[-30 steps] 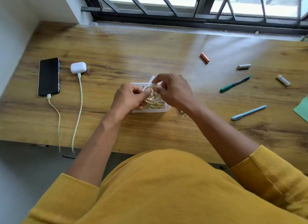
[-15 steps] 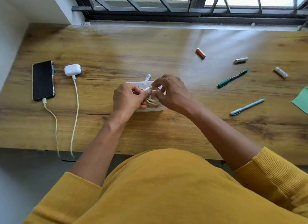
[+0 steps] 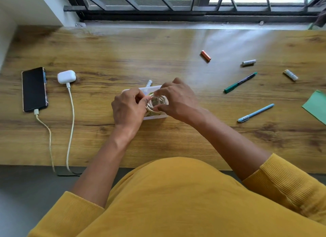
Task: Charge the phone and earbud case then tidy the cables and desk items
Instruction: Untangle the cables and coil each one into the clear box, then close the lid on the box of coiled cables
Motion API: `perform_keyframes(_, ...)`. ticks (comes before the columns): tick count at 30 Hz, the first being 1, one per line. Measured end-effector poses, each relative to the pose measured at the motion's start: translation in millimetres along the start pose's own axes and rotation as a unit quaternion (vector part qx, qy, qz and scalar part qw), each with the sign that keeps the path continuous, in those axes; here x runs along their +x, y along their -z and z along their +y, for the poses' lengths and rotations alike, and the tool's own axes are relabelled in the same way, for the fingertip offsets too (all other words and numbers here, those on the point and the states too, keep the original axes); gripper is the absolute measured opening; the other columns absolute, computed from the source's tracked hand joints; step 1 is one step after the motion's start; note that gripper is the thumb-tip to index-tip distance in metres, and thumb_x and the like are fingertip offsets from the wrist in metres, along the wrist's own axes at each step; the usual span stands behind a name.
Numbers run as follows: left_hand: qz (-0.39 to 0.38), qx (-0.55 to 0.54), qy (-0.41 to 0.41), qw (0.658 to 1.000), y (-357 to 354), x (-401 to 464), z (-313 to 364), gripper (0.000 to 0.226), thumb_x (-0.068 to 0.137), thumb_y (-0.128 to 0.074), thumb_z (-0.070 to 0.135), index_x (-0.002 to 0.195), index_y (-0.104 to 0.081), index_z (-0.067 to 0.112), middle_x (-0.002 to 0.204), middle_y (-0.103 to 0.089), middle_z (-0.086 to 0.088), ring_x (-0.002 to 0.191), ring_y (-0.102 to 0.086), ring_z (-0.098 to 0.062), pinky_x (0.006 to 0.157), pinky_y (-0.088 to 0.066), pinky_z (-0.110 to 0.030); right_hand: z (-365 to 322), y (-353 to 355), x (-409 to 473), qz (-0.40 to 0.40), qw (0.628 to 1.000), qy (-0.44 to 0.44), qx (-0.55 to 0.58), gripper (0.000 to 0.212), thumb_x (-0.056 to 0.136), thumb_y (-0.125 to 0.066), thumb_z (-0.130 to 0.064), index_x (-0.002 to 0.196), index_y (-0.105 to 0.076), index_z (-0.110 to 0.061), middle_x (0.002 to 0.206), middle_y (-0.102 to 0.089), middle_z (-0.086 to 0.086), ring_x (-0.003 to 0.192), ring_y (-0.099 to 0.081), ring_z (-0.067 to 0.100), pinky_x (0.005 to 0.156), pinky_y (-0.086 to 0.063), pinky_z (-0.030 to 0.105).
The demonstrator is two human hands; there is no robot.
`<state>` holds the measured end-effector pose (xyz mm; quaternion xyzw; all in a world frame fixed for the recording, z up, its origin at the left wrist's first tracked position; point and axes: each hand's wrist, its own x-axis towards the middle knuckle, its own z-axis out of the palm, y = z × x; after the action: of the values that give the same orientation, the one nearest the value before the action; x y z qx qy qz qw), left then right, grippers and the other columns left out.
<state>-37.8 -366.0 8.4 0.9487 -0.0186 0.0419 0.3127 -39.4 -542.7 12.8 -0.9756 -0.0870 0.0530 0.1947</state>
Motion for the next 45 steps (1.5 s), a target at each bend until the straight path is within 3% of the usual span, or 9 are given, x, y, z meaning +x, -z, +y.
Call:
perform_keyframes(2,-0.012,0.011,0.000,1.000,1.4,3.9,-2.2,0.023,0.091,-0.082,0.037,0.083,-0.076,0.016,0.084,-0.074,0.000,0.083,-0.068,-0.026,0.077,-0.053,-0.041,-2.4,0.5,-0.6,-0.004,1.000,0.007,-0.012,0.056,0.087,-0.075,-0.061,0.135,-0.070,-0.033,0.127,-0.068,-0.012,0.112,-0.046,0.018,0.082,-0.031,0.030)
perform_keyframes(5,-0.040,0.015,0.012,0.999,0.4,10.9,-4.4,0.023,0.089,-0.084,0.037,0.082,-0.074,0.017,0.080,-0.072,0.003,0.080,-0.067,-0.023,0.075,-0.048,-0.034,-5.4,0.2,-3.4,-0.005,1.000,0.004,-0.024,0.058,0.089,-0.071,-0.061,0.140,-0.066,-0.035,0.129,-0.065,-0.011,0.114,-0.046,0.019,0.087,-0.040,0.033)
perform_keyframes(11,-0.053,0.004,0.024,0.998,-2.9,11.7,-4.4,0.018,0.089,-0.083,0.035,0.082,-0.071,0.023,0.072,-0.068,0.008,0.074,-0.066,-0.021,0.074,-0.041,-0.030,-2.1,-3.5,-7.7,-0.005,1.000,0.000,-0.012,0.052,0.093,-0.068,-0.061,0.138,-0.067,-0.035,0.127,-0.061,-0.010,0.116,-0.045,0.021,0.096,-0.045,0.039)
perform_keyframes(18,-0.033,-0.028,0.045,0.998,5.2,9.0,2.7,0.019,0.088,-0.081,0.043,0.087,-0.079,0.025,0.071,-0.071,0.011,0.068,-0.066,-0.003,0.073,-0.052,-0.030,4.0,0.2,-10.8,0.006,0.999,0.007,0.034,0.059,0.095,-0.068,-0.056,0.147,-0.058,-0.029,0.133,-0.064,-0.006,0.118,-0.047,0.021,0.095,-0.044,0.036)
perform_keyframes(22,-0.015,-0.037,0.028,0.999,10.0,8.3,21.0,0.015,0.090,-0.077,0.042,0.095,-0.081,0.029,0.082,-0.075,0.012,0.074,-0.070,-0.009,0.080,-0.059,-0.036,11.8,11.5,-16.4,0.042,0.997,-0.009,0.060,0.056,0.097,-0.067,-0.051,0.147,-0.058,-0.026,0.132,-0.066,-0.004,0.120,-0.049,0.019,0.096,-0.044,0.032)
perform_keyframes(30,-0.003,-0.102,-0.042,0.994,-11.6,5.8,94.4,0.011,0.094,-0.070,0.032,0.097,-0.080,0.029,0.083,-0.075,0.017,0.075,-0.069,0.001,0.080,-0.059,-0.032,55.9,46.4,-47.4,0.113,0.987,-0.073,0.089,0.041,0.099,-0.067,-0.045,0.135,-0.067,-0.025,0.123,-0.069,-0.005,0.116,-0.054,0.020,0.096,-0.045,0.032)
perform_keyframes(42,-0.137,-0.151,-0.129,0.970,-104.0,-19.1,222.8,0.014,0.096,-0.070,0.027,0.105,-0.081,0.030,0.089,-0.074,0.022,0.084,-0.068,0.015,0.085,-0.063,-0.031,176.3,92.9,-138.3,0.218,0.947,-0.219,0.094,0.029,0.099,-0.064,-0.029,0.126,-0.070,-0.020,0.113,-0.072,0.000,0.107,-0.062,0.026,0.093,-0.049,0.040)
perform_keyframes(45,-0.176,-0.156,-0.152,0.960,-130.5,-25.2,256.7,0.015,0.097,-0.071,0.027,0.108,-0.081,0.029,0.097,-0.077,0.020,0.087,-0.069,0.012,0.088,-0.063,-0.030,210.7,105.9,-162.4,0.237,0.930,-0.269,0.081,0.030,0.097,-0.066,-0.027,0.126,-0.071,-0.019,0.113,-0.073,0.002,0.109,-0.062,0.027,0.095,-0.049,0.040)
